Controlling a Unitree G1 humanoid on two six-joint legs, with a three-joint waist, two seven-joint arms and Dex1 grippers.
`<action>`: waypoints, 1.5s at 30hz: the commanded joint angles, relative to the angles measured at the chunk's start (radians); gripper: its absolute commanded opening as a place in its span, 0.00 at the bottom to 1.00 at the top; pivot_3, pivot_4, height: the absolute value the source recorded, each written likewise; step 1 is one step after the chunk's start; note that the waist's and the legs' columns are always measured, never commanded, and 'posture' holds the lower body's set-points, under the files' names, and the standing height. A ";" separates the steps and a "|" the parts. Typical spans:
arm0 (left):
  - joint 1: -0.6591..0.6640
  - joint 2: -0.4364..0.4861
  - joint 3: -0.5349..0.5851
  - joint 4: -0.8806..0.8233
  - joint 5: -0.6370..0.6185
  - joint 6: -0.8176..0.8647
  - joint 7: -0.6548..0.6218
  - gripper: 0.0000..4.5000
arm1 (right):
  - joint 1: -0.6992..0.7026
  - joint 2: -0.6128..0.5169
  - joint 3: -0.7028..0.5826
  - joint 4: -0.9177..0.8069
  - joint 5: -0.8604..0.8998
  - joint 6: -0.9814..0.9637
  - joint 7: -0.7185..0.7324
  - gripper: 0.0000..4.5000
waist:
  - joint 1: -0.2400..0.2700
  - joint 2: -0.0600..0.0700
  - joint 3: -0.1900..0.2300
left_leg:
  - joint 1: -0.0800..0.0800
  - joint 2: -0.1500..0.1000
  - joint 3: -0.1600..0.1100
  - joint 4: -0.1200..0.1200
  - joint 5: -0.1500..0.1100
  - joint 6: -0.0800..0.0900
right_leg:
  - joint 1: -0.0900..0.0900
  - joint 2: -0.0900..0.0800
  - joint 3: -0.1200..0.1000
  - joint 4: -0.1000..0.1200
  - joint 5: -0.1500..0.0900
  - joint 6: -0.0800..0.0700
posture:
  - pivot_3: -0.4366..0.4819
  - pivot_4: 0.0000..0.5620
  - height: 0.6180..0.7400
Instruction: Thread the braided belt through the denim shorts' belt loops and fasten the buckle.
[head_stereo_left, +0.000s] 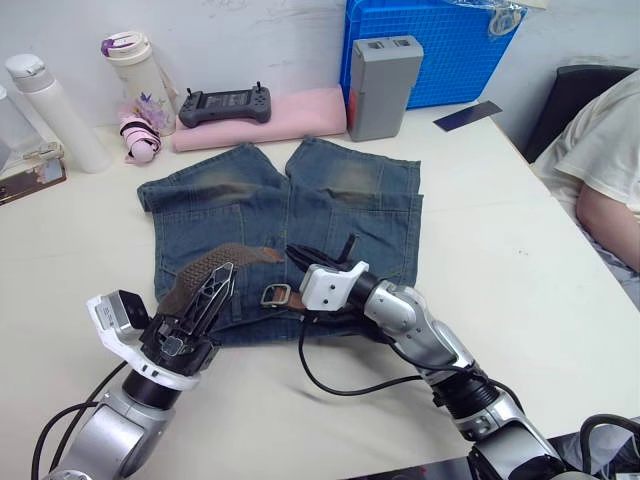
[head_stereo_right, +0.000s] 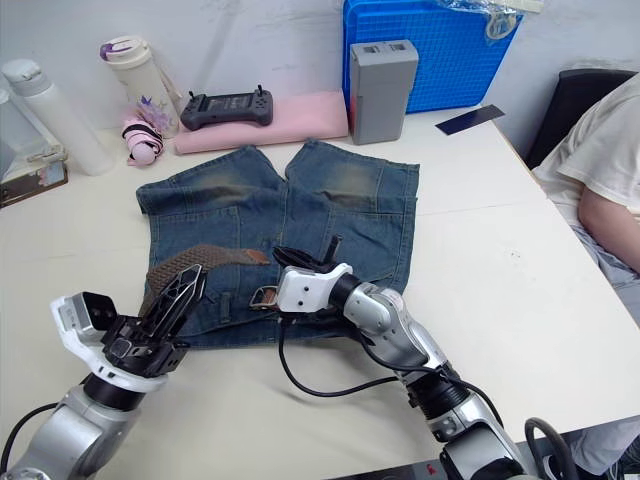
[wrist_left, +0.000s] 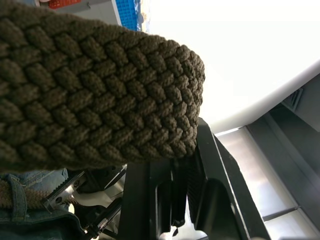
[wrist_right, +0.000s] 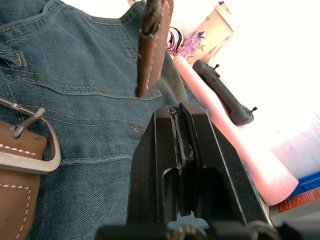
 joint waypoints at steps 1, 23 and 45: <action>-0.002 -0.003 0.012 -0.033 -0.012 -0.006 -0.004 0.00 | -0.004 0.002 -0.015 -0.034 0.005 -0.011 -0.013 0.15 | -0.001 0.000 0.000 | 0.000 0.000 0.000 0.000 0.000 0.000 | 0.000 0.000 0.000 0.000 0.000 0.000 | 0.48 0.27 0.75; 0.000 -0.061 -0.078 -0.061 -0.012 -0.043 0.052 0.00 | 0.003 0.084 -0.019 -0.113 0.086 0.025 0.028 0.99 | 0.000 0.000 0.000 | 0.000 0.000 0.000 0.000 0.000 0.000 | 0.000 0.000 0.000 0.000 0.000 0.000 | 0.48 0.27 0.75; -0.012 -0.056 -0.073 -0.066 -0.012 -0.071 0.098 0.09 | -0.004 0.052 -0.015 -0.085 0.032 0.077 0.006 0.00 | 0.000 0.000 0.000 | 0.000 0.000 0.000 0.000 0.000 0.000 | 0.000 0.000 0.000 0.000 0.000 0.000 | 0.48 0.27 0.75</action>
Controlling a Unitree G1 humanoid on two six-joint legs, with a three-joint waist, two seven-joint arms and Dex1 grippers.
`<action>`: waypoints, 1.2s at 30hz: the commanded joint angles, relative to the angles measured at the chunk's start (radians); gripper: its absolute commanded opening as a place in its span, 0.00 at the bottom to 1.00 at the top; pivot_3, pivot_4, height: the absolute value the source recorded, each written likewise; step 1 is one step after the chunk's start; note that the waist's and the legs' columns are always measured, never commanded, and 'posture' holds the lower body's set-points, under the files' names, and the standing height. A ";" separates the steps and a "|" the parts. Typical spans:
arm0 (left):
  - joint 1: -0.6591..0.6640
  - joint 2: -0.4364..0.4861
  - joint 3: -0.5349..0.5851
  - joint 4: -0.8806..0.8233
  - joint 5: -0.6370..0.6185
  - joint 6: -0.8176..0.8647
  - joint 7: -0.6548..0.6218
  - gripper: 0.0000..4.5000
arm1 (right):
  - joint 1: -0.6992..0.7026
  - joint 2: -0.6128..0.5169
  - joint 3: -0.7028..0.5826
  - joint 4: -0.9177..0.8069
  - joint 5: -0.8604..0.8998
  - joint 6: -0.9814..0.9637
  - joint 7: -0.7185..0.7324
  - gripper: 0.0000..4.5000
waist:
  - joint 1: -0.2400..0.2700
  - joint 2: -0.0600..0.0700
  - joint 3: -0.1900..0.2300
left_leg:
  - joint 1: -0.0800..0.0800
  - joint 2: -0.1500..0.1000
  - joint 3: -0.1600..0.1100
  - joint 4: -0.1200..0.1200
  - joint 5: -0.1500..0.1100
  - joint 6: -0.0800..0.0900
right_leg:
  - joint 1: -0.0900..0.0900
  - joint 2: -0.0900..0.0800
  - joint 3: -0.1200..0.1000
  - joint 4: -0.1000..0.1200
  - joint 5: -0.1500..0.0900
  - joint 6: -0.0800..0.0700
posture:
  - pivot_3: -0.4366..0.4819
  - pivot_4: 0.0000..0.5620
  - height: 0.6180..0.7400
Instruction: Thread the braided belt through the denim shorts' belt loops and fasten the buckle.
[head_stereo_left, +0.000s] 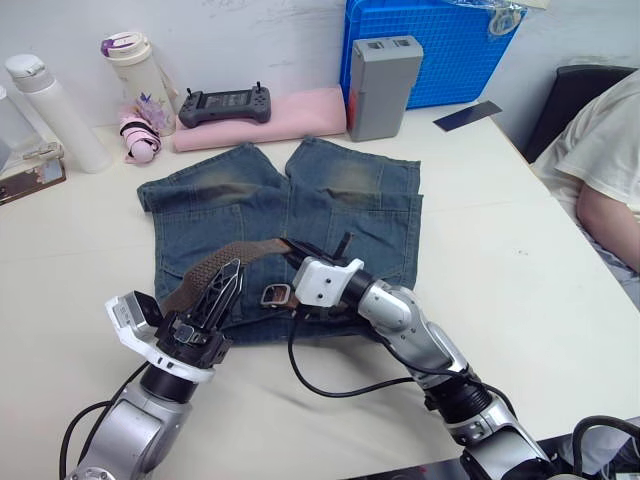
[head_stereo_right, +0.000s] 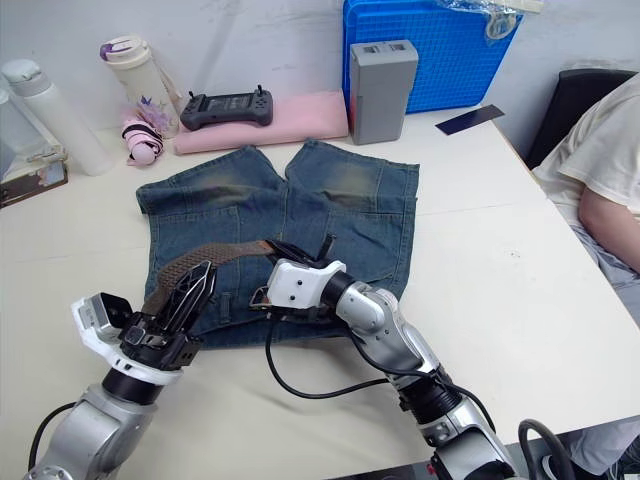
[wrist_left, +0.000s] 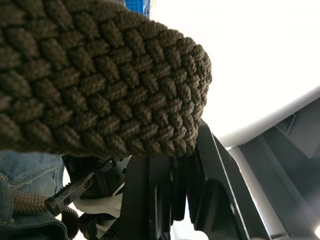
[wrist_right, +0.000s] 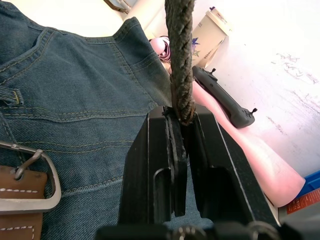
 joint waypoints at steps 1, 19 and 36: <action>0.003 0.018 0.024 -0.054 -0.011 0.006 0.004 0.19 | -0.017 -0.004 -0.012 -0.017 -0.002 -0.011 -0.010 0.00 | 0.000 0.000 0.000 | 0.000 0.000 0.000 0.000 0.000 0.000 | 0.000 0.000 0.000 0.000 0.000 0.000 | 0.48 0.27 0.75; 0.022 -0.074 -0.043 -0.031 -0.011 -0.045 0.275 0.75 | -0.107 -0.012 0.047 -0.065 -0.161 0.265 0.090 0.00 | 0.002 0.000 0.001 | 0.000 0.000 0.000 -0.001 0.000 0.000 | 0.000 0.000 0.000 -0.001 0.000 0.000 | 0.48 0.27 0.75; -0.217 -0.334 0.040 0.072 -0.011 -0.023 0.408 0.75 | -0.108 -0.002 0.075 -0.100 -0.207 0.286 0.088 0.00 | 0.002 -0.001 0.000 | 0.000 0.000 0.001 0.000 0.000 0.000 | 0.000 0.000 0.000 0.000 0.000 0.001 | 0.48 0.27 0.75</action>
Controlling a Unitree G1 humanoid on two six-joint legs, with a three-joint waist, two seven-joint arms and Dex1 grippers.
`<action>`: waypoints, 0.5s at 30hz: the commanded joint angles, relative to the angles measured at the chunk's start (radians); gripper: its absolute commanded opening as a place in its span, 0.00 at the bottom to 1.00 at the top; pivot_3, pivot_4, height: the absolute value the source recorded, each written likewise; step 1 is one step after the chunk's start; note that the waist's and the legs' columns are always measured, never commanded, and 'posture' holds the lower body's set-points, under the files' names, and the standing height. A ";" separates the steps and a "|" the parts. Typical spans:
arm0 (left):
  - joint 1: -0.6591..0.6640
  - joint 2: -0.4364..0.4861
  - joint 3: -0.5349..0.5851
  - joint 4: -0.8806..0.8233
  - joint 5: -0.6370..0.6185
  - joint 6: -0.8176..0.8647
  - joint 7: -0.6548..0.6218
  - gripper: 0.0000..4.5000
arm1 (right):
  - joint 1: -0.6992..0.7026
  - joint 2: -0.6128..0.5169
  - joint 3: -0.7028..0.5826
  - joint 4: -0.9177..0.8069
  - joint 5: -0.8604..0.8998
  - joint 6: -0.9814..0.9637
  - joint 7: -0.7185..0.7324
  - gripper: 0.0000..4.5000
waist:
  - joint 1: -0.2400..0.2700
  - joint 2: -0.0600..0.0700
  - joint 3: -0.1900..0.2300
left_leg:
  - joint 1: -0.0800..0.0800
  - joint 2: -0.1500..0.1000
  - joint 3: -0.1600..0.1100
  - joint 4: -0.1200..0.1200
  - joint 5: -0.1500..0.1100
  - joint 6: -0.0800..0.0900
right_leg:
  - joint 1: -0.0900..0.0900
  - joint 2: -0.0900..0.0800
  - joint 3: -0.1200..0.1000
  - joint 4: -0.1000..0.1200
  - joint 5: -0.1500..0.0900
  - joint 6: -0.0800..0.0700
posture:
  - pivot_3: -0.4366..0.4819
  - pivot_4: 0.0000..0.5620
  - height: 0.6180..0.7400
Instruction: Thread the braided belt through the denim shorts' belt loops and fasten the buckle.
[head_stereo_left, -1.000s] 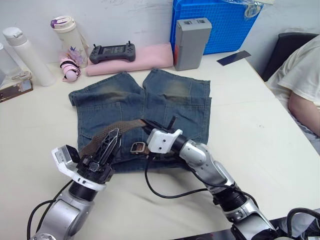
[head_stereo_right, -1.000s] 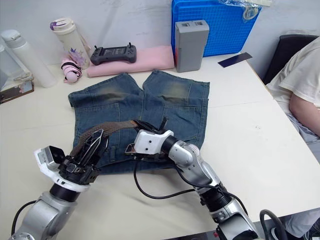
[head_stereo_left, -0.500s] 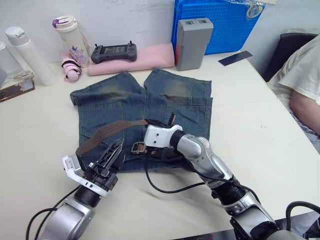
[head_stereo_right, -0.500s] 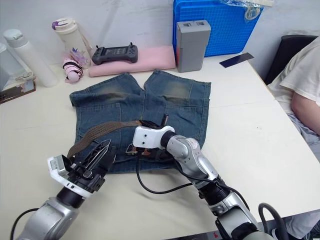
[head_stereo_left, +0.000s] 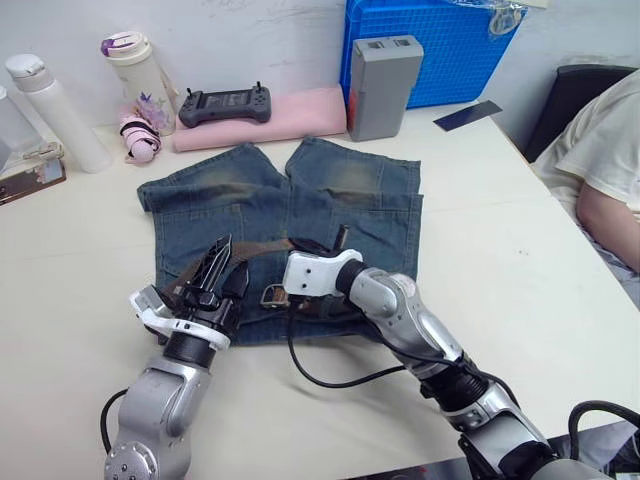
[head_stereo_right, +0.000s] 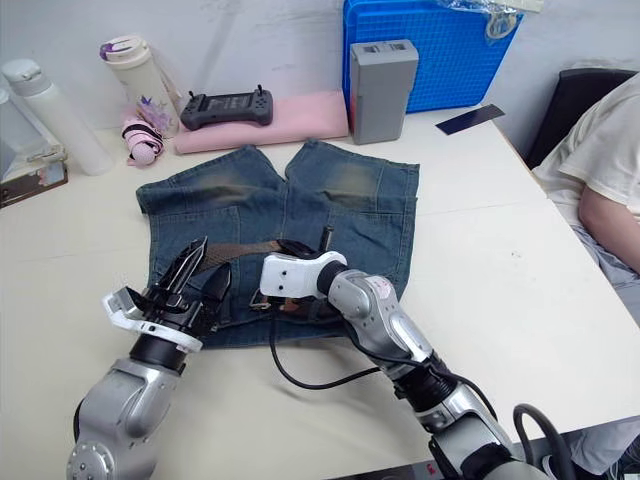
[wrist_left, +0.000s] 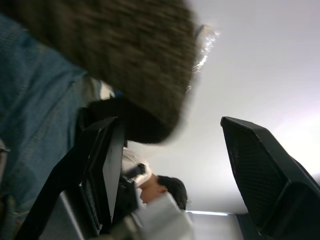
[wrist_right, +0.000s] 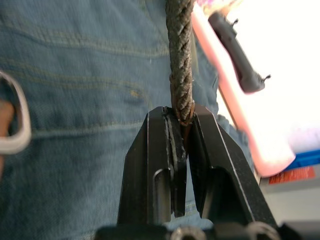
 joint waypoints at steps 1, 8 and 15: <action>-0.030 -0.028 0.023 -0.007 -0.010 0.029 0.000 0.75 | -0.015 0.007 0.002 -0.052 -0.001 -0.020 -0.007 0.00 | 0.000 0.000 0.000 | 0.000 0.000 0.000 0.000 0.000 0.000 | 0.000 0.000 0.000 0.000 0.000 0.000 | 0.48 0.27 0.75; -0.050 -0.081 0.055 0.000 -0.010 0.068 -0.008 0.28 | -0.012 0.002 0.002 -0.060 0.000 -0.030 -0.005 0.00 | -0.001 0.000 0.000 | 0.000 0.000 0.000 0.000 0.000 0.000 | 0.000 0.000 0.000 0.000 0.000 0.000 | 0.48 0.27 0.75; -0.051 -0.071 0.075 0.013 -0.010 0.120 -0.038 0.01 | -0.009 0.002 -0.001 -0.059 -0.003 -0.034 -0.009 0.00 | -0.001 0.000 0.000 | 0.000 0.000 0.000 0.000 0.000 0.000 | 0.000 0.000 0.000 0.000 0.000 0.000 | 0.48 0.27 0.75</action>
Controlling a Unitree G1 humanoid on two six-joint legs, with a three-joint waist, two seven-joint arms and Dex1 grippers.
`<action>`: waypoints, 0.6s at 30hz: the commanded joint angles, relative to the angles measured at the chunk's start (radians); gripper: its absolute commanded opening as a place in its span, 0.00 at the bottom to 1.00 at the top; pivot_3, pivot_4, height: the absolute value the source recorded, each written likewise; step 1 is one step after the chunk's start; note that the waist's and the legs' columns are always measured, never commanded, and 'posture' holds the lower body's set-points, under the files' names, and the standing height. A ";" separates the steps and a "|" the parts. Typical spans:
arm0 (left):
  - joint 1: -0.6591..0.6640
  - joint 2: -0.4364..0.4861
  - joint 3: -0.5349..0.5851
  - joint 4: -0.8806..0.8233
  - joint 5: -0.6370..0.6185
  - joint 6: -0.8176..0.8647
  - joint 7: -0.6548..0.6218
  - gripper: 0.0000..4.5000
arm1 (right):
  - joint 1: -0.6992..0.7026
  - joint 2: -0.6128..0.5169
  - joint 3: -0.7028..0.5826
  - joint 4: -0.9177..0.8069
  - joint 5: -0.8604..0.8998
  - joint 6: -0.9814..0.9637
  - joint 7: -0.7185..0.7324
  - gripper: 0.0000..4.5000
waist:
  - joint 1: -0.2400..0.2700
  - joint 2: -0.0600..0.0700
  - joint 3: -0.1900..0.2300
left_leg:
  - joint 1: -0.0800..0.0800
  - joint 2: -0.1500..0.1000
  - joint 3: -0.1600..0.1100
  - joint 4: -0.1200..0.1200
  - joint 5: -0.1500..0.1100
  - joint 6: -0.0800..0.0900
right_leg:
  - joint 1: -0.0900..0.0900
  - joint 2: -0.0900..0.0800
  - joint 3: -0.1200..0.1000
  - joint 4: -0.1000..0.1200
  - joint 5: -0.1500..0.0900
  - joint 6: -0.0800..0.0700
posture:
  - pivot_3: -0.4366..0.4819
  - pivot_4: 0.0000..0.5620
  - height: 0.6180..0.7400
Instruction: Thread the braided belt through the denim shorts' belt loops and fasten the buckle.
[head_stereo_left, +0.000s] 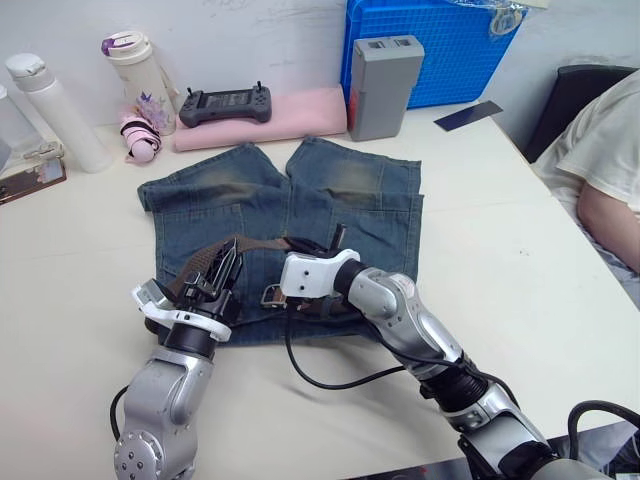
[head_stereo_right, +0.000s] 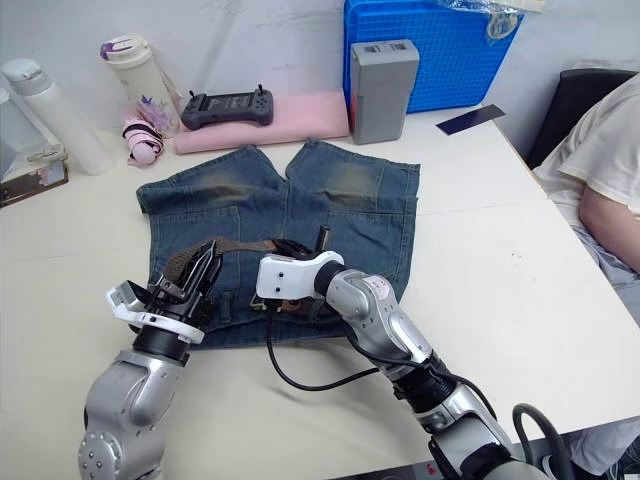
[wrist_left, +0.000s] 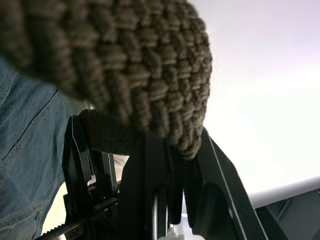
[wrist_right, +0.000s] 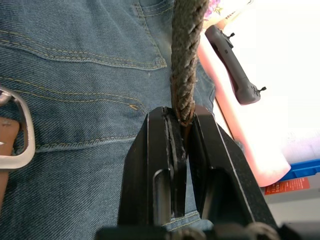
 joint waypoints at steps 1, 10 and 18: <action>-0.007 0.008 0.012 -0.004 -0.010 0.033 -0.035 0.01 | -0.009 0.004 -0.003 -0.052 -0.002 -0.015 -0.010 0.00 | -0.001 0.000 0.000 | 0.000 0.000 0.000 0.000 0.000 0.000 | 0.000 0.000 0.000 0.000 0.000 0.000 | 0.48 0.27 0.75; 0.049 0.116 0.122 -0.057 -0.010 0.048 -0.077 0.00 | 0.065 0.001 -0.073 -0.099 0.213 0.030 0.120 0.65 | -0.002 0.000 0.000 | 0.000 0.001 0.000 0.000 0.000 0.000 | 0.000 0.000 0.000 0.000 0.000 0.000 | 0.48 0.27 0.75; 0.388 0.414 0.372 0.119 -0.010 0.338 -0.457 0.00 | 0.122 -0.116 -0.221 -0.251 0.566 0.244 0.374 0.99 | -0.004 0.001 0.002 | 0.000 0.001 -0.001 -0.002 0.000 0.000 | 0.000 0.000 0.000 -0.002 -0.001 -0.001 | 0.48 0.27 0.75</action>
